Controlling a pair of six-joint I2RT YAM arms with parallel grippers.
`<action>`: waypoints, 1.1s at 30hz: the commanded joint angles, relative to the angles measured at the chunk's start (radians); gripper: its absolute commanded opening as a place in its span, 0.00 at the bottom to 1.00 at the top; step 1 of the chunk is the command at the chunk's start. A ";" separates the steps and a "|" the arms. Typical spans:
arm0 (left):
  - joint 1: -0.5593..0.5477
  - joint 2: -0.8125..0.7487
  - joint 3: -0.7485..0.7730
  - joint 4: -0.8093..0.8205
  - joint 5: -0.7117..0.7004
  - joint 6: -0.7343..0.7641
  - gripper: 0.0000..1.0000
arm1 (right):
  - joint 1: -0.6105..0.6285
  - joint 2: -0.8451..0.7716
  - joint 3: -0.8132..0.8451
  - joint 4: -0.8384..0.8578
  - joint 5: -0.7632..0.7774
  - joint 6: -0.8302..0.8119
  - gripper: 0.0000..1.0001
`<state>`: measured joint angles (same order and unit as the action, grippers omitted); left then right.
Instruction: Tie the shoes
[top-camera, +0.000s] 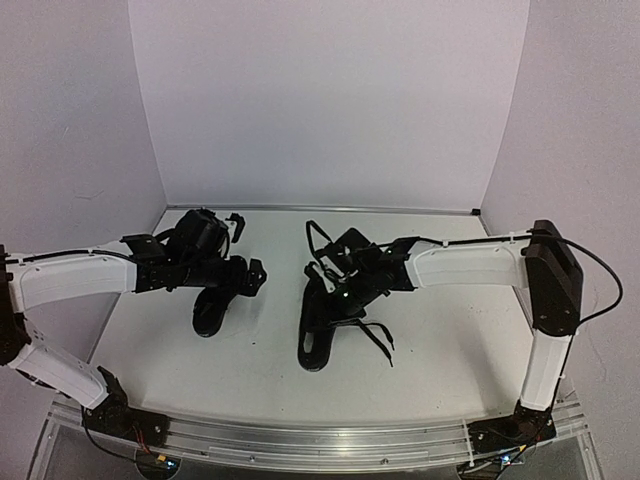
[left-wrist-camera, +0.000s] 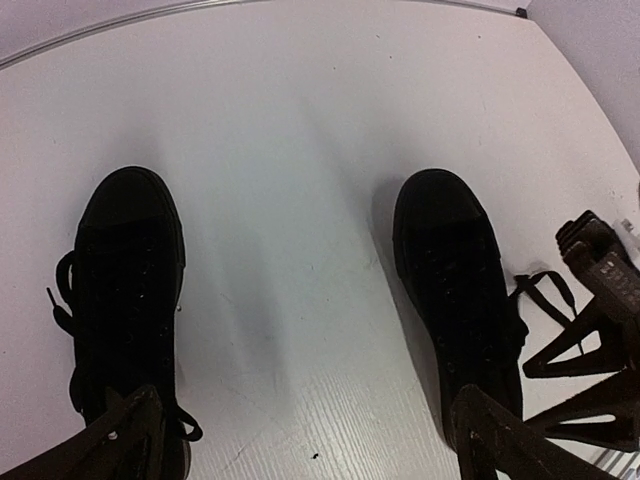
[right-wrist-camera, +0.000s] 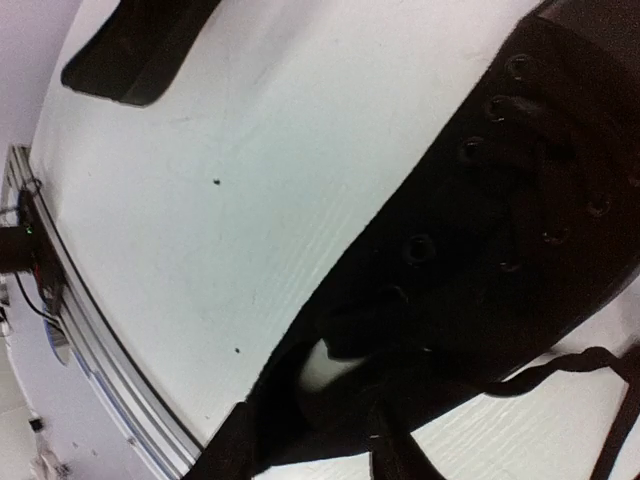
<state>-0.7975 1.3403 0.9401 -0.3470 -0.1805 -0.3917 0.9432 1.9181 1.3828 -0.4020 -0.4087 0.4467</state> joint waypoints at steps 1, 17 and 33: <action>0.004 0.020 0.032 0.042 0.058 0.054 0.99 | -0.022 -0.164 -0.037 0.064 -0.017 0.011 0.60; -0.012 0.273 0.272 -0.001 0.325 0.389 0.99 | -0.252 -0.376 -0.437 0.059 0.065 -0.014 0.51; -0.012 0.288 0.277 0.039 0.342 0.374 0.99 | -0.224 -0.224 -0.453 0.071 0.060 -0.054 0.35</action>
<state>-0.8074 1.6508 1.2133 -0.3473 0.1555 -0.0002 0.6999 1.6351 0.8906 -0.3435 -0.3729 0.4217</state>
